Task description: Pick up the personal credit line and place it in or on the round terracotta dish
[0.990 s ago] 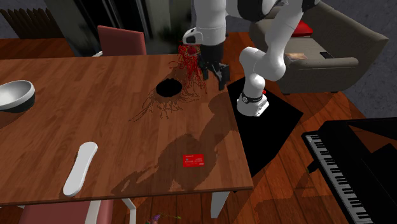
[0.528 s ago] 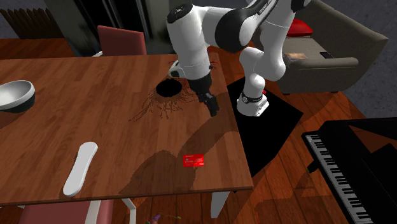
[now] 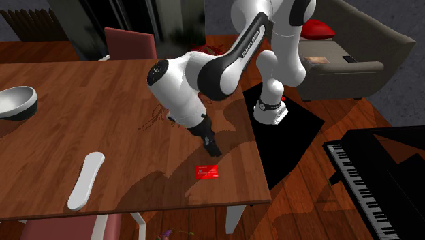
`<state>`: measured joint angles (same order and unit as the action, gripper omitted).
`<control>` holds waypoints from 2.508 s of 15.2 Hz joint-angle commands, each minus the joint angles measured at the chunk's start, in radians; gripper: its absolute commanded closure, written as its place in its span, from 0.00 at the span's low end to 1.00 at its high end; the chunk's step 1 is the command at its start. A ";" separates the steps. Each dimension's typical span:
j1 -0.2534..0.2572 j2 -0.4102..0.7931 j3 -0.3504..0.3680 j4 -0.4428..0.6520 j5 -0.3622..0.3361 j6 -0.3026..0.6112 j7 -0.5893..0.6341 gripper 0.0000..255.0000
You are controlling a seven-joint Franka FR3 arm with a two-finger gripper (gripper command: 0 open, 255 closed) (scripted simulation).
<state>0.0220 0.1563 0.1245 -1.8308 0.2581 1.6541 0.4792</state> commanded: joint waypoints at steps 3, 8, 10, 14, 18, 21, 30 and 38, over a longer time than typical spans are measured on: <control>0.005 0.188 -0.003 0.138 0.037 -0.028 0.094 0.00; 0.013 0.300 -0.003 0.197 0.067 -0.021 0.148 0.00; 0.017 0.296 -0.001 0.167 0.070 0.006 0.145 0.00; 0.024 0.290 0.003 0.115 0.076 0.053 0.140 0.00; 0.024 0.290 0.003 0.115 0.076 0.053 0.140 0.00; 0.024 0.290 0.003 0.115 0.076 0.053 0.140 0.00; 0.024 0.287 0.003 0.115 0.076 0.050 0.140 1.00; 0.021 0.250 0.003 0.151 0.077 -0.020 0.162 1.00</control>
<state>0.0439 0.4139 0.1276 -1.6824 0.3346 1.6445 0.6385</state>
